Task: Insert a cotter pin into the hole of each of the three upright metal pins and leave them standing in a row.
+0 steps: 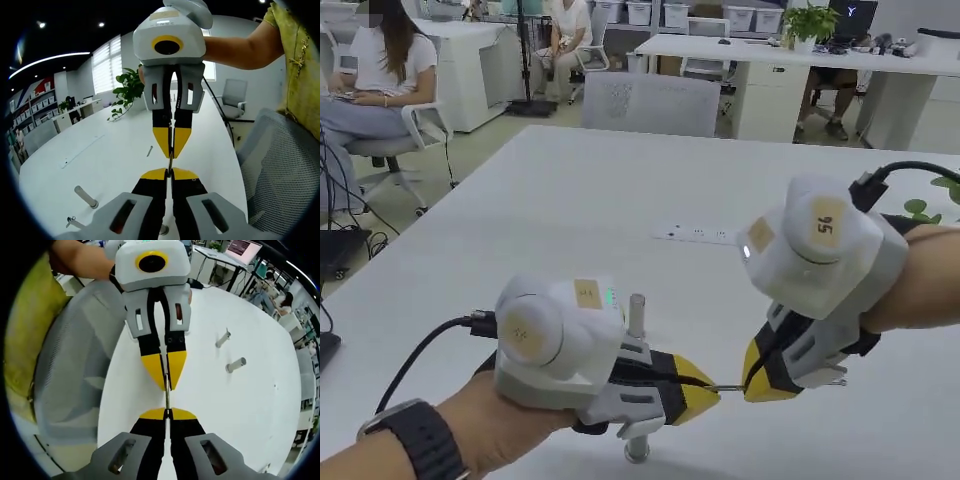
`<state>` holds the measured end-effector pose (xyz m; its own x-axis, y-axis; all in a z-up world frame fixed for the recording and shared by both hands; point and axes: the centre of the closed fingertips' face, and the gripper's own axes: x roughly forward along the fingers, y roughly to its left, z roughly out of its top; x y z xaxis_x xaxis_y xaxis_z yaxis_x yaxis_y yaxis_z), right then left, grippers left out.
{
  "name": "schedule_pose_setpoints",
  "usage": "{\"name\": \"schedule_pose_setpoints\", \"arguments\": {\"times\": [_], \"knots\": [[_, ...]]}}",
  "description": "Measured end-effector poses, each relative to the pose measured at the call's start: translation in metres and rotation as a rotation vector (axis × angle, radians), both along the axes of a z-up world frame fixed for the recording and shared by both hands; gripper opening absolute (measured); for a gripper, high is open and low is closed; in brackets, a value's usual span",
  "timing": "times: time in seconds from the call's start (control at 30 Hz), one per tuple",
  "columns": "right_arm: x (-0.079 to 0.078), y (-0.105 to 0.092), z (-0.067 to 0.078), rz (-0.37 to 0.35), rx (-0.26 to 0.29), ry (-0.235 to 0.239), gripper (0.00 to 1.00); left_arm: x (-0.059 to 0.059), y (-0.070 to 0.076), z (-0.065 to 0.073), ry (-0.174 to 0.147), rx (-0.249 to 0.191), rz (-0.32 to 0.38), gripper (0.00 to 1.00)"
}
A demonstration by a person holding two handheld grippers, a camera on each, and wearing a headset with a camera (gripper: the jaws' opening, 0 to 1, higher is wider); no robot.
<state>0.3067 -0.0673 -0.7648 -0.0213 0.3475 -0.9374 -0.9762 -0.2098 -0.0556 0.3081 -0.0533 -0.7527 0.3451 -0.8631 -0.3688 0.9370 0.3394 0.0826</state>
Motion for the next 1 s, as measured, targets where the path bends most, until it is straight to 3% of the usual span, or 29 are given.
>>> {"name": "schedule_pose_setpoints", "arguments": {"times": [0.4,1.0], "knots": [[0.0036,-0.0042,-0.0005,-0.024,-0.006,-0.001,0.02,-0.002,-0.0004,0.0005,0.017,-0.02,0.007,0.1],[0.0022,-0.0064,-0.005,-0.04,-0.026,0.008,0.02,-0.0034,0.0008,-0.0022,0.024,-0.03,0.015,0.13]]}}
